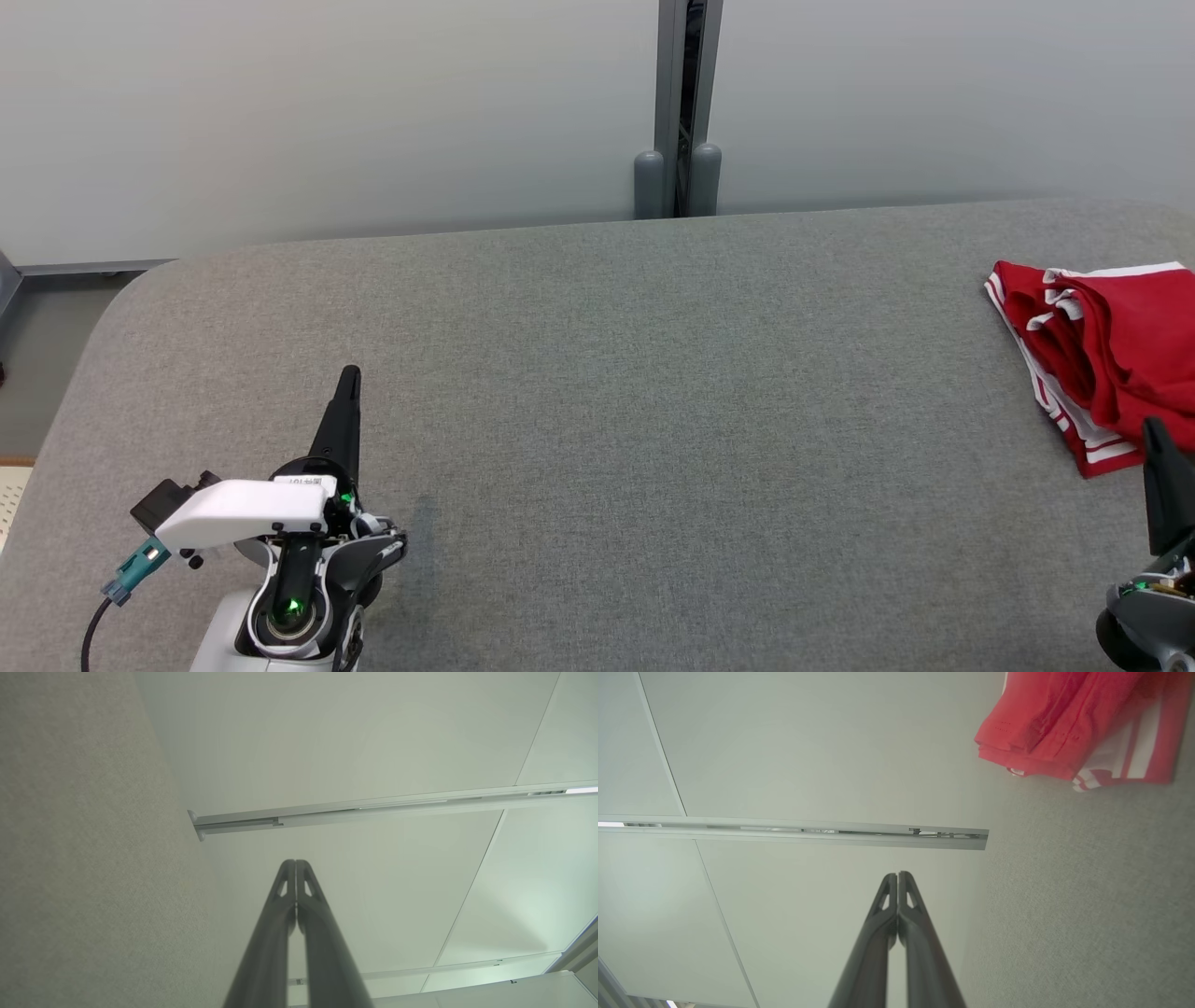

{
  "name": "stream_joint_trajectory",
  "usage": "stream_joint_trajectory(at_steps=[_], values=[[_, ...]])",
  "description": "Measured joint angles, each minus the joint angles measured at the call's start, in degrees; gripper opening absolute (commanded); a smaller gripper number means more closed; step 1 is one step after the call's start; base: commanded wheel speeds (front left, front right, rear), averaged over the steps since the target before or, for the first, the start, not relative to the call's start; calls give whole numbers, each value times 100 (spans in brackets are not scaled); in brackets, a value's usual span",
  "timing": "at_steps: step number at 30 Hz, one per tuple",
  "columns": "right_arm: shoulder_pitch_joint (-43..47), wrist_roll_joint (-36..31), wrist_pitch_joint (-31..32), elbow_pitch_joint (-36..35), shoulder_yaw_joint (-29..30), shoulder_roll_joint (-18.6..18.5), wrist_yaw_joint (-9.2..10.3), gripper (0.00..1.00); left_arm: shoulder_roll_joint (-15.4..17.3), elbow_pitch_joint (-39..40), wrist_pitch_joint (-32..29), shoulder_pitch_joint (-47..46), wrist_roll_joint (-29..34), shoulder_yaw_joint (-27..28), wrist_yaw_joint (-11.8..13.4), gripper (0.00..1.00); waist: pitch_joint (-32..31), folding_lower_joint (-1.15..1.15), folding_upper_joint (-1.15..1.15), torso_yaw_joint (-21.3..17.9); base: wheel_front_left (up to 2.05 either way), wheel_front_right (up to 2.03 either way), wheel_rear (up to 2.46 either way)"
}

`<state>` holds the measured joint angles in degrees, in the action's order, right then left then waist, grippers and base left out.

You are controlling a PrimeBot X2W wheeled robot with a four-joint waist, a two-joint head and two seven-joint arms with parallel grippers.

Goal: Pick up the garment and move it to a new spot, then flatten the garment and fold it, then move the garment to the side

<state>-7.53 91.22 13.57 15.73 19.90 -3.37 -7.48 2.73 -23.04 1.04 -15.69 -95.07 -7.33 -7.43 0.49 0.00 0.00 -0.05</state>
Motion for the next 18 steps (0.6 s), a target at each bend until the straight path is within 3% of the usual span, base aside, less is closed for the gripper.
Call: stream_joint_trajectory(at_steps=[18], values=[[-3, -9, 3, 0, 10, 9, -1, 0, 0, 0, 0, 0, -8, 0, 0, 0, 0, 0, 0, 0, 0, 0, 0]])
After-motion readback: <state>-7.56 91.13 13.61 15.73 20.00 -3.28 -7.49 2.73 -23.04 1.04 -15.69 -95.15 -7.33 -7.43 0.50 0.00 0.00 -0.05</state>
